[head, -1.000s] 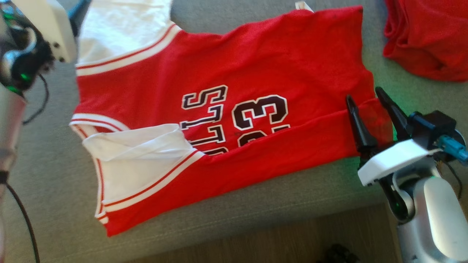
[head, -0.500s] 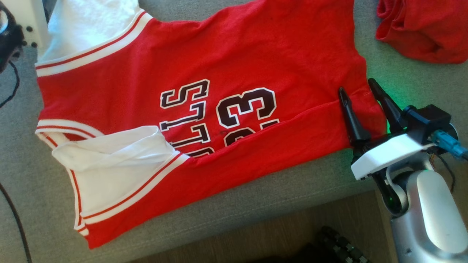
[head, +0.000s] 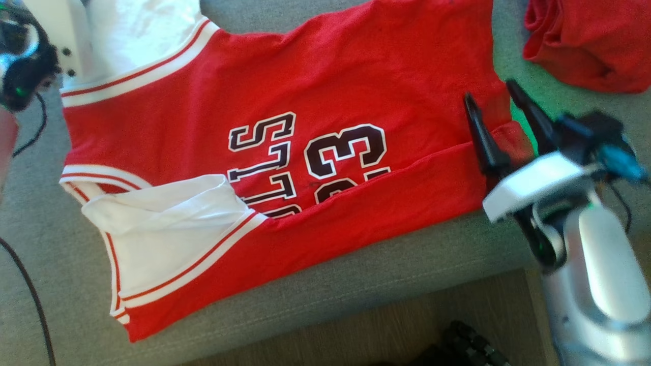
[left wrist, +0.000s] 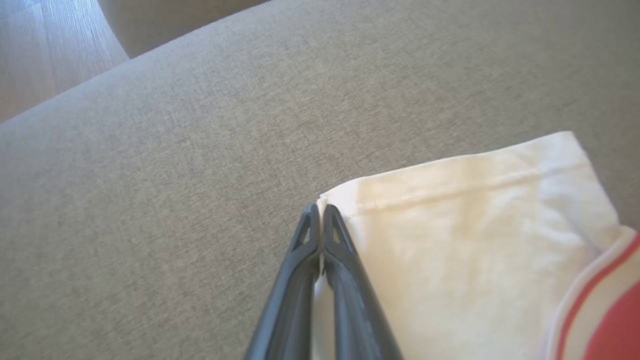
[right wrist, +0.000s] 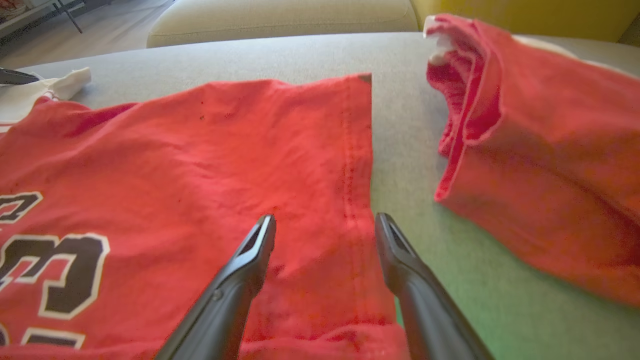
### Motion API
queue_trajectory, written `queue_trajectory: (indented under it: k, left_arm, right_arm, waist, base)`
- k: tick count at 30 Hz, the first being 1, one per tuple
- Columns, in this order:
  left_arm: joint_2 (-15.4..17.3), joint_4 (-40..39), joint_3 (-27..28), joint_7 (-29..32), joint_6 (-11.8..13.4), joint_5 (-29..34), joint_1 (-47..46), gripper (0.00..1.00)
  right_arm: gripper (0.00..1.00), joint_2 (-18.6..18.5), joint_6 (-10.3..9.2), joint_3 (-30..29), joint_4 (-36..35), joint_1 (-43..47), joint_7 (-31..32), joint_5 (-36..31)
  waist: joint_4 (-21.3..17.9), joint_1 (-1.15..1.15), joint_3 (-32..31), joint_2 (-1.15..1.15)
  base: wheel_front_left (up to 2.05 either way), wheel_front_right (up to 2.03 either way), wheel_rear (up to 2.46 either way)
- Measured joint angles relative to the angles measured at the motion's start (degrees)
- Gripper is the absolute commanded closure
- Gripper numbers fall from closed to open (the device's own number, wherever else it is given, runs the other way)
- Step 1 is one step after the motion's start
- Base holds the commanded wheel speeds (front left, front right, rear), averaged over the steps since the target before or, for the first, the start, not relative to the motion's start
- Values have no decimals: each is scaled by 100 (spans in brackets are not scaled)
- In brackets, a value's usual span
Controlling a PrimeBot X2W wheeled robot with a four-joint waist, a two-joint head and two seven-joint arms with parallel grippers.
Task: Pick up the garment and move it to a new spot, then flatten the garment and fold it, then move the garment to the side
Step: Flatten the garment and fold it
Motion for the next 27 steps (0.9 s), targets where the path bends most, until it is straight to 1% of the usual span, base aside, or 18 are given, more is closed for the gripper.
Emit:
queue_trajectory:
  k: [2,4,9,12,15,22,23,24,25,26,27]
  left_arm:
    - [11,-58,-125,-170,0,-60,52,100]
    - [44,-111,-240,-315,-1,-121,63,100]
    - [87,-200,-499,-632,-1,-243,52,100]
    - [99,-218,-641,-769,-1,-344,50,100]
    - [127,-242,-782,-837,-2,-444,40,100]
    - [194,-259,-1077,-977,-3,-676,-115,100]
    - [194,-261,-1113,-978,-5,-701,-123,100]
    - [196,-260,-1145,-982,-5,-732,-129,100]
    - [198,-259,-1182,-983,-5,-755,-138,100]
    - [201,-257,-1233,-1004,-5,-779,-153,100]
    - [203,-255,-1272,-1032,-5,-782,-168,100]
  right_arm:
    - [0,4,0,-8,84,-282,216,-168]
    - [0,30,0,-211,243,-669,467,-365]
    - [0,27,0,-382,900,-1596,1172,-764]
    - [0,25,0,-419,1354,-1970,1443,-589]
    - [0,25,0,-480,1796,-2220,1623,-658]
    - [0,25,0,-564,2595,-2655,1618,-642]
    - [8,25,0,-568,2674,-2704,1594,-644]
    - [22,24,0,-576,2758,-2753,1567,-645]
    - [57,24,0,-578,2826,-2794,1533,-645]
    - [73,24,0,-581,2882,-2828,1475,-652]
    - [85,24,0,-588,2943,-2872,1434,-681]
  waist:
    - [21,-1,-62,0]
    - [51,0,-125,0]
    - [206,0,-232,0]
    - [313,0,-289,0]
    - [401,-1,-333,0]
    - [531,-1,-381,0]
    - [547,-1,-383,0]
    - [562,-1,-385,0]
    - [574,-1,-387,0]
    - [585,-1,-388,0]
    - [593,-1,-390,0]
  base:
    - [0,0,0]
    - [0,0,0]
    - [0,0,0]
    - [0,0,0]
    - [0,0,0]
    - [0,0,0]
    - [0,0,0]
    - [0,0,0]
    - [0,0,0]
    - [0,0,0]
    - [0,0,0]
